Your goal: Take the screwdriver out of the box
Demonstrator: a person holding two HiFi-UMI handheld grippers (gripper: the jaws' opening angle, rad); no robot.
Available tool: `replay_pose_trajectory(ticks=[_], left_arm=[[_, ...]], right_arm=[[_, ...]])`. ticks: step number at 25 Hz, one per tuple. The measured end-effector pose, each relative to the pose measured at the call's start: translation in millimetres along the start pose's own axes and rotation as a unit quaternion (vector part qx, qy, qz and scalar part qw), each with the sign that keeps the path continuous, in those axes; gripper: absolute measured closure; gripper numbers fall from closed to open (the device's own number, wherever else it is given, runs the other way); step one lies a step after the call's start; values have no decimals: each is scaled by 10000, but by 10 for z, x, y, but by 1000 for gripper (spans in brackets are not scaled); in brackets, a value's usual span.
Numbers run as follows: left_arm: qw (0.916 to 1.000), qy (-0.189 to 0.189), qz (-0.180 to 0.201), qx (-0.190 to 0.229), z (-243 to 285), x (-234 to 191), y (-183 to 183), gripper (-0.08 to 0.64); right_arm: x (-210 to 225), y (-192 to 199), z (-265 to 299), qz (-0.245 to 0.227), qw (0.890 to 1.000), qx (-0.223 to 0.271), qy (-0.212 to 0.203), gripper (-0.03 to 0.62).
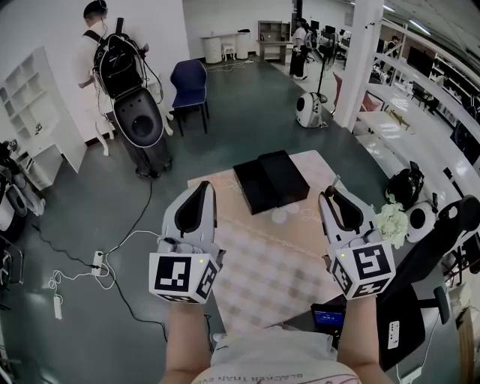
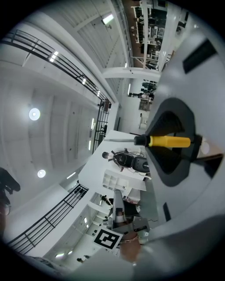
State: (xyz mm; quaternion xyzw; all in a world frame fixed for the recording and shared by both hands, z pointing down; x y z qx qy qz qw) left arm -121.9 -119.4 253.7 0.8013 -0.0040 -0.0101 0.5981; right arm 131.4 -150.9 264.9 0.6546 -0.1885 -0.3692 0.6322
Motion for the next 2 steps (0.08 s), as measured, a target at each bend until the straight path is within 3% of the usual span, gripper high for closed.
replay_pose_trajectory(ticks=[2], left_arm=[[10000, 5, 3, 11, 1, -3, -1, 549]], right_arm=[[-16, 12, 6, -15, 10000, -11, -15, 509]])
Point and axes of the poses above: the fingertips, and each gripper's own axes: z forward along the fingers, x to its right, y out of its underside, the point moved 5 cm from there along -z, backward along the fingers, and after that the axes turned 15 degrees about -y, right-handed, at the moved point
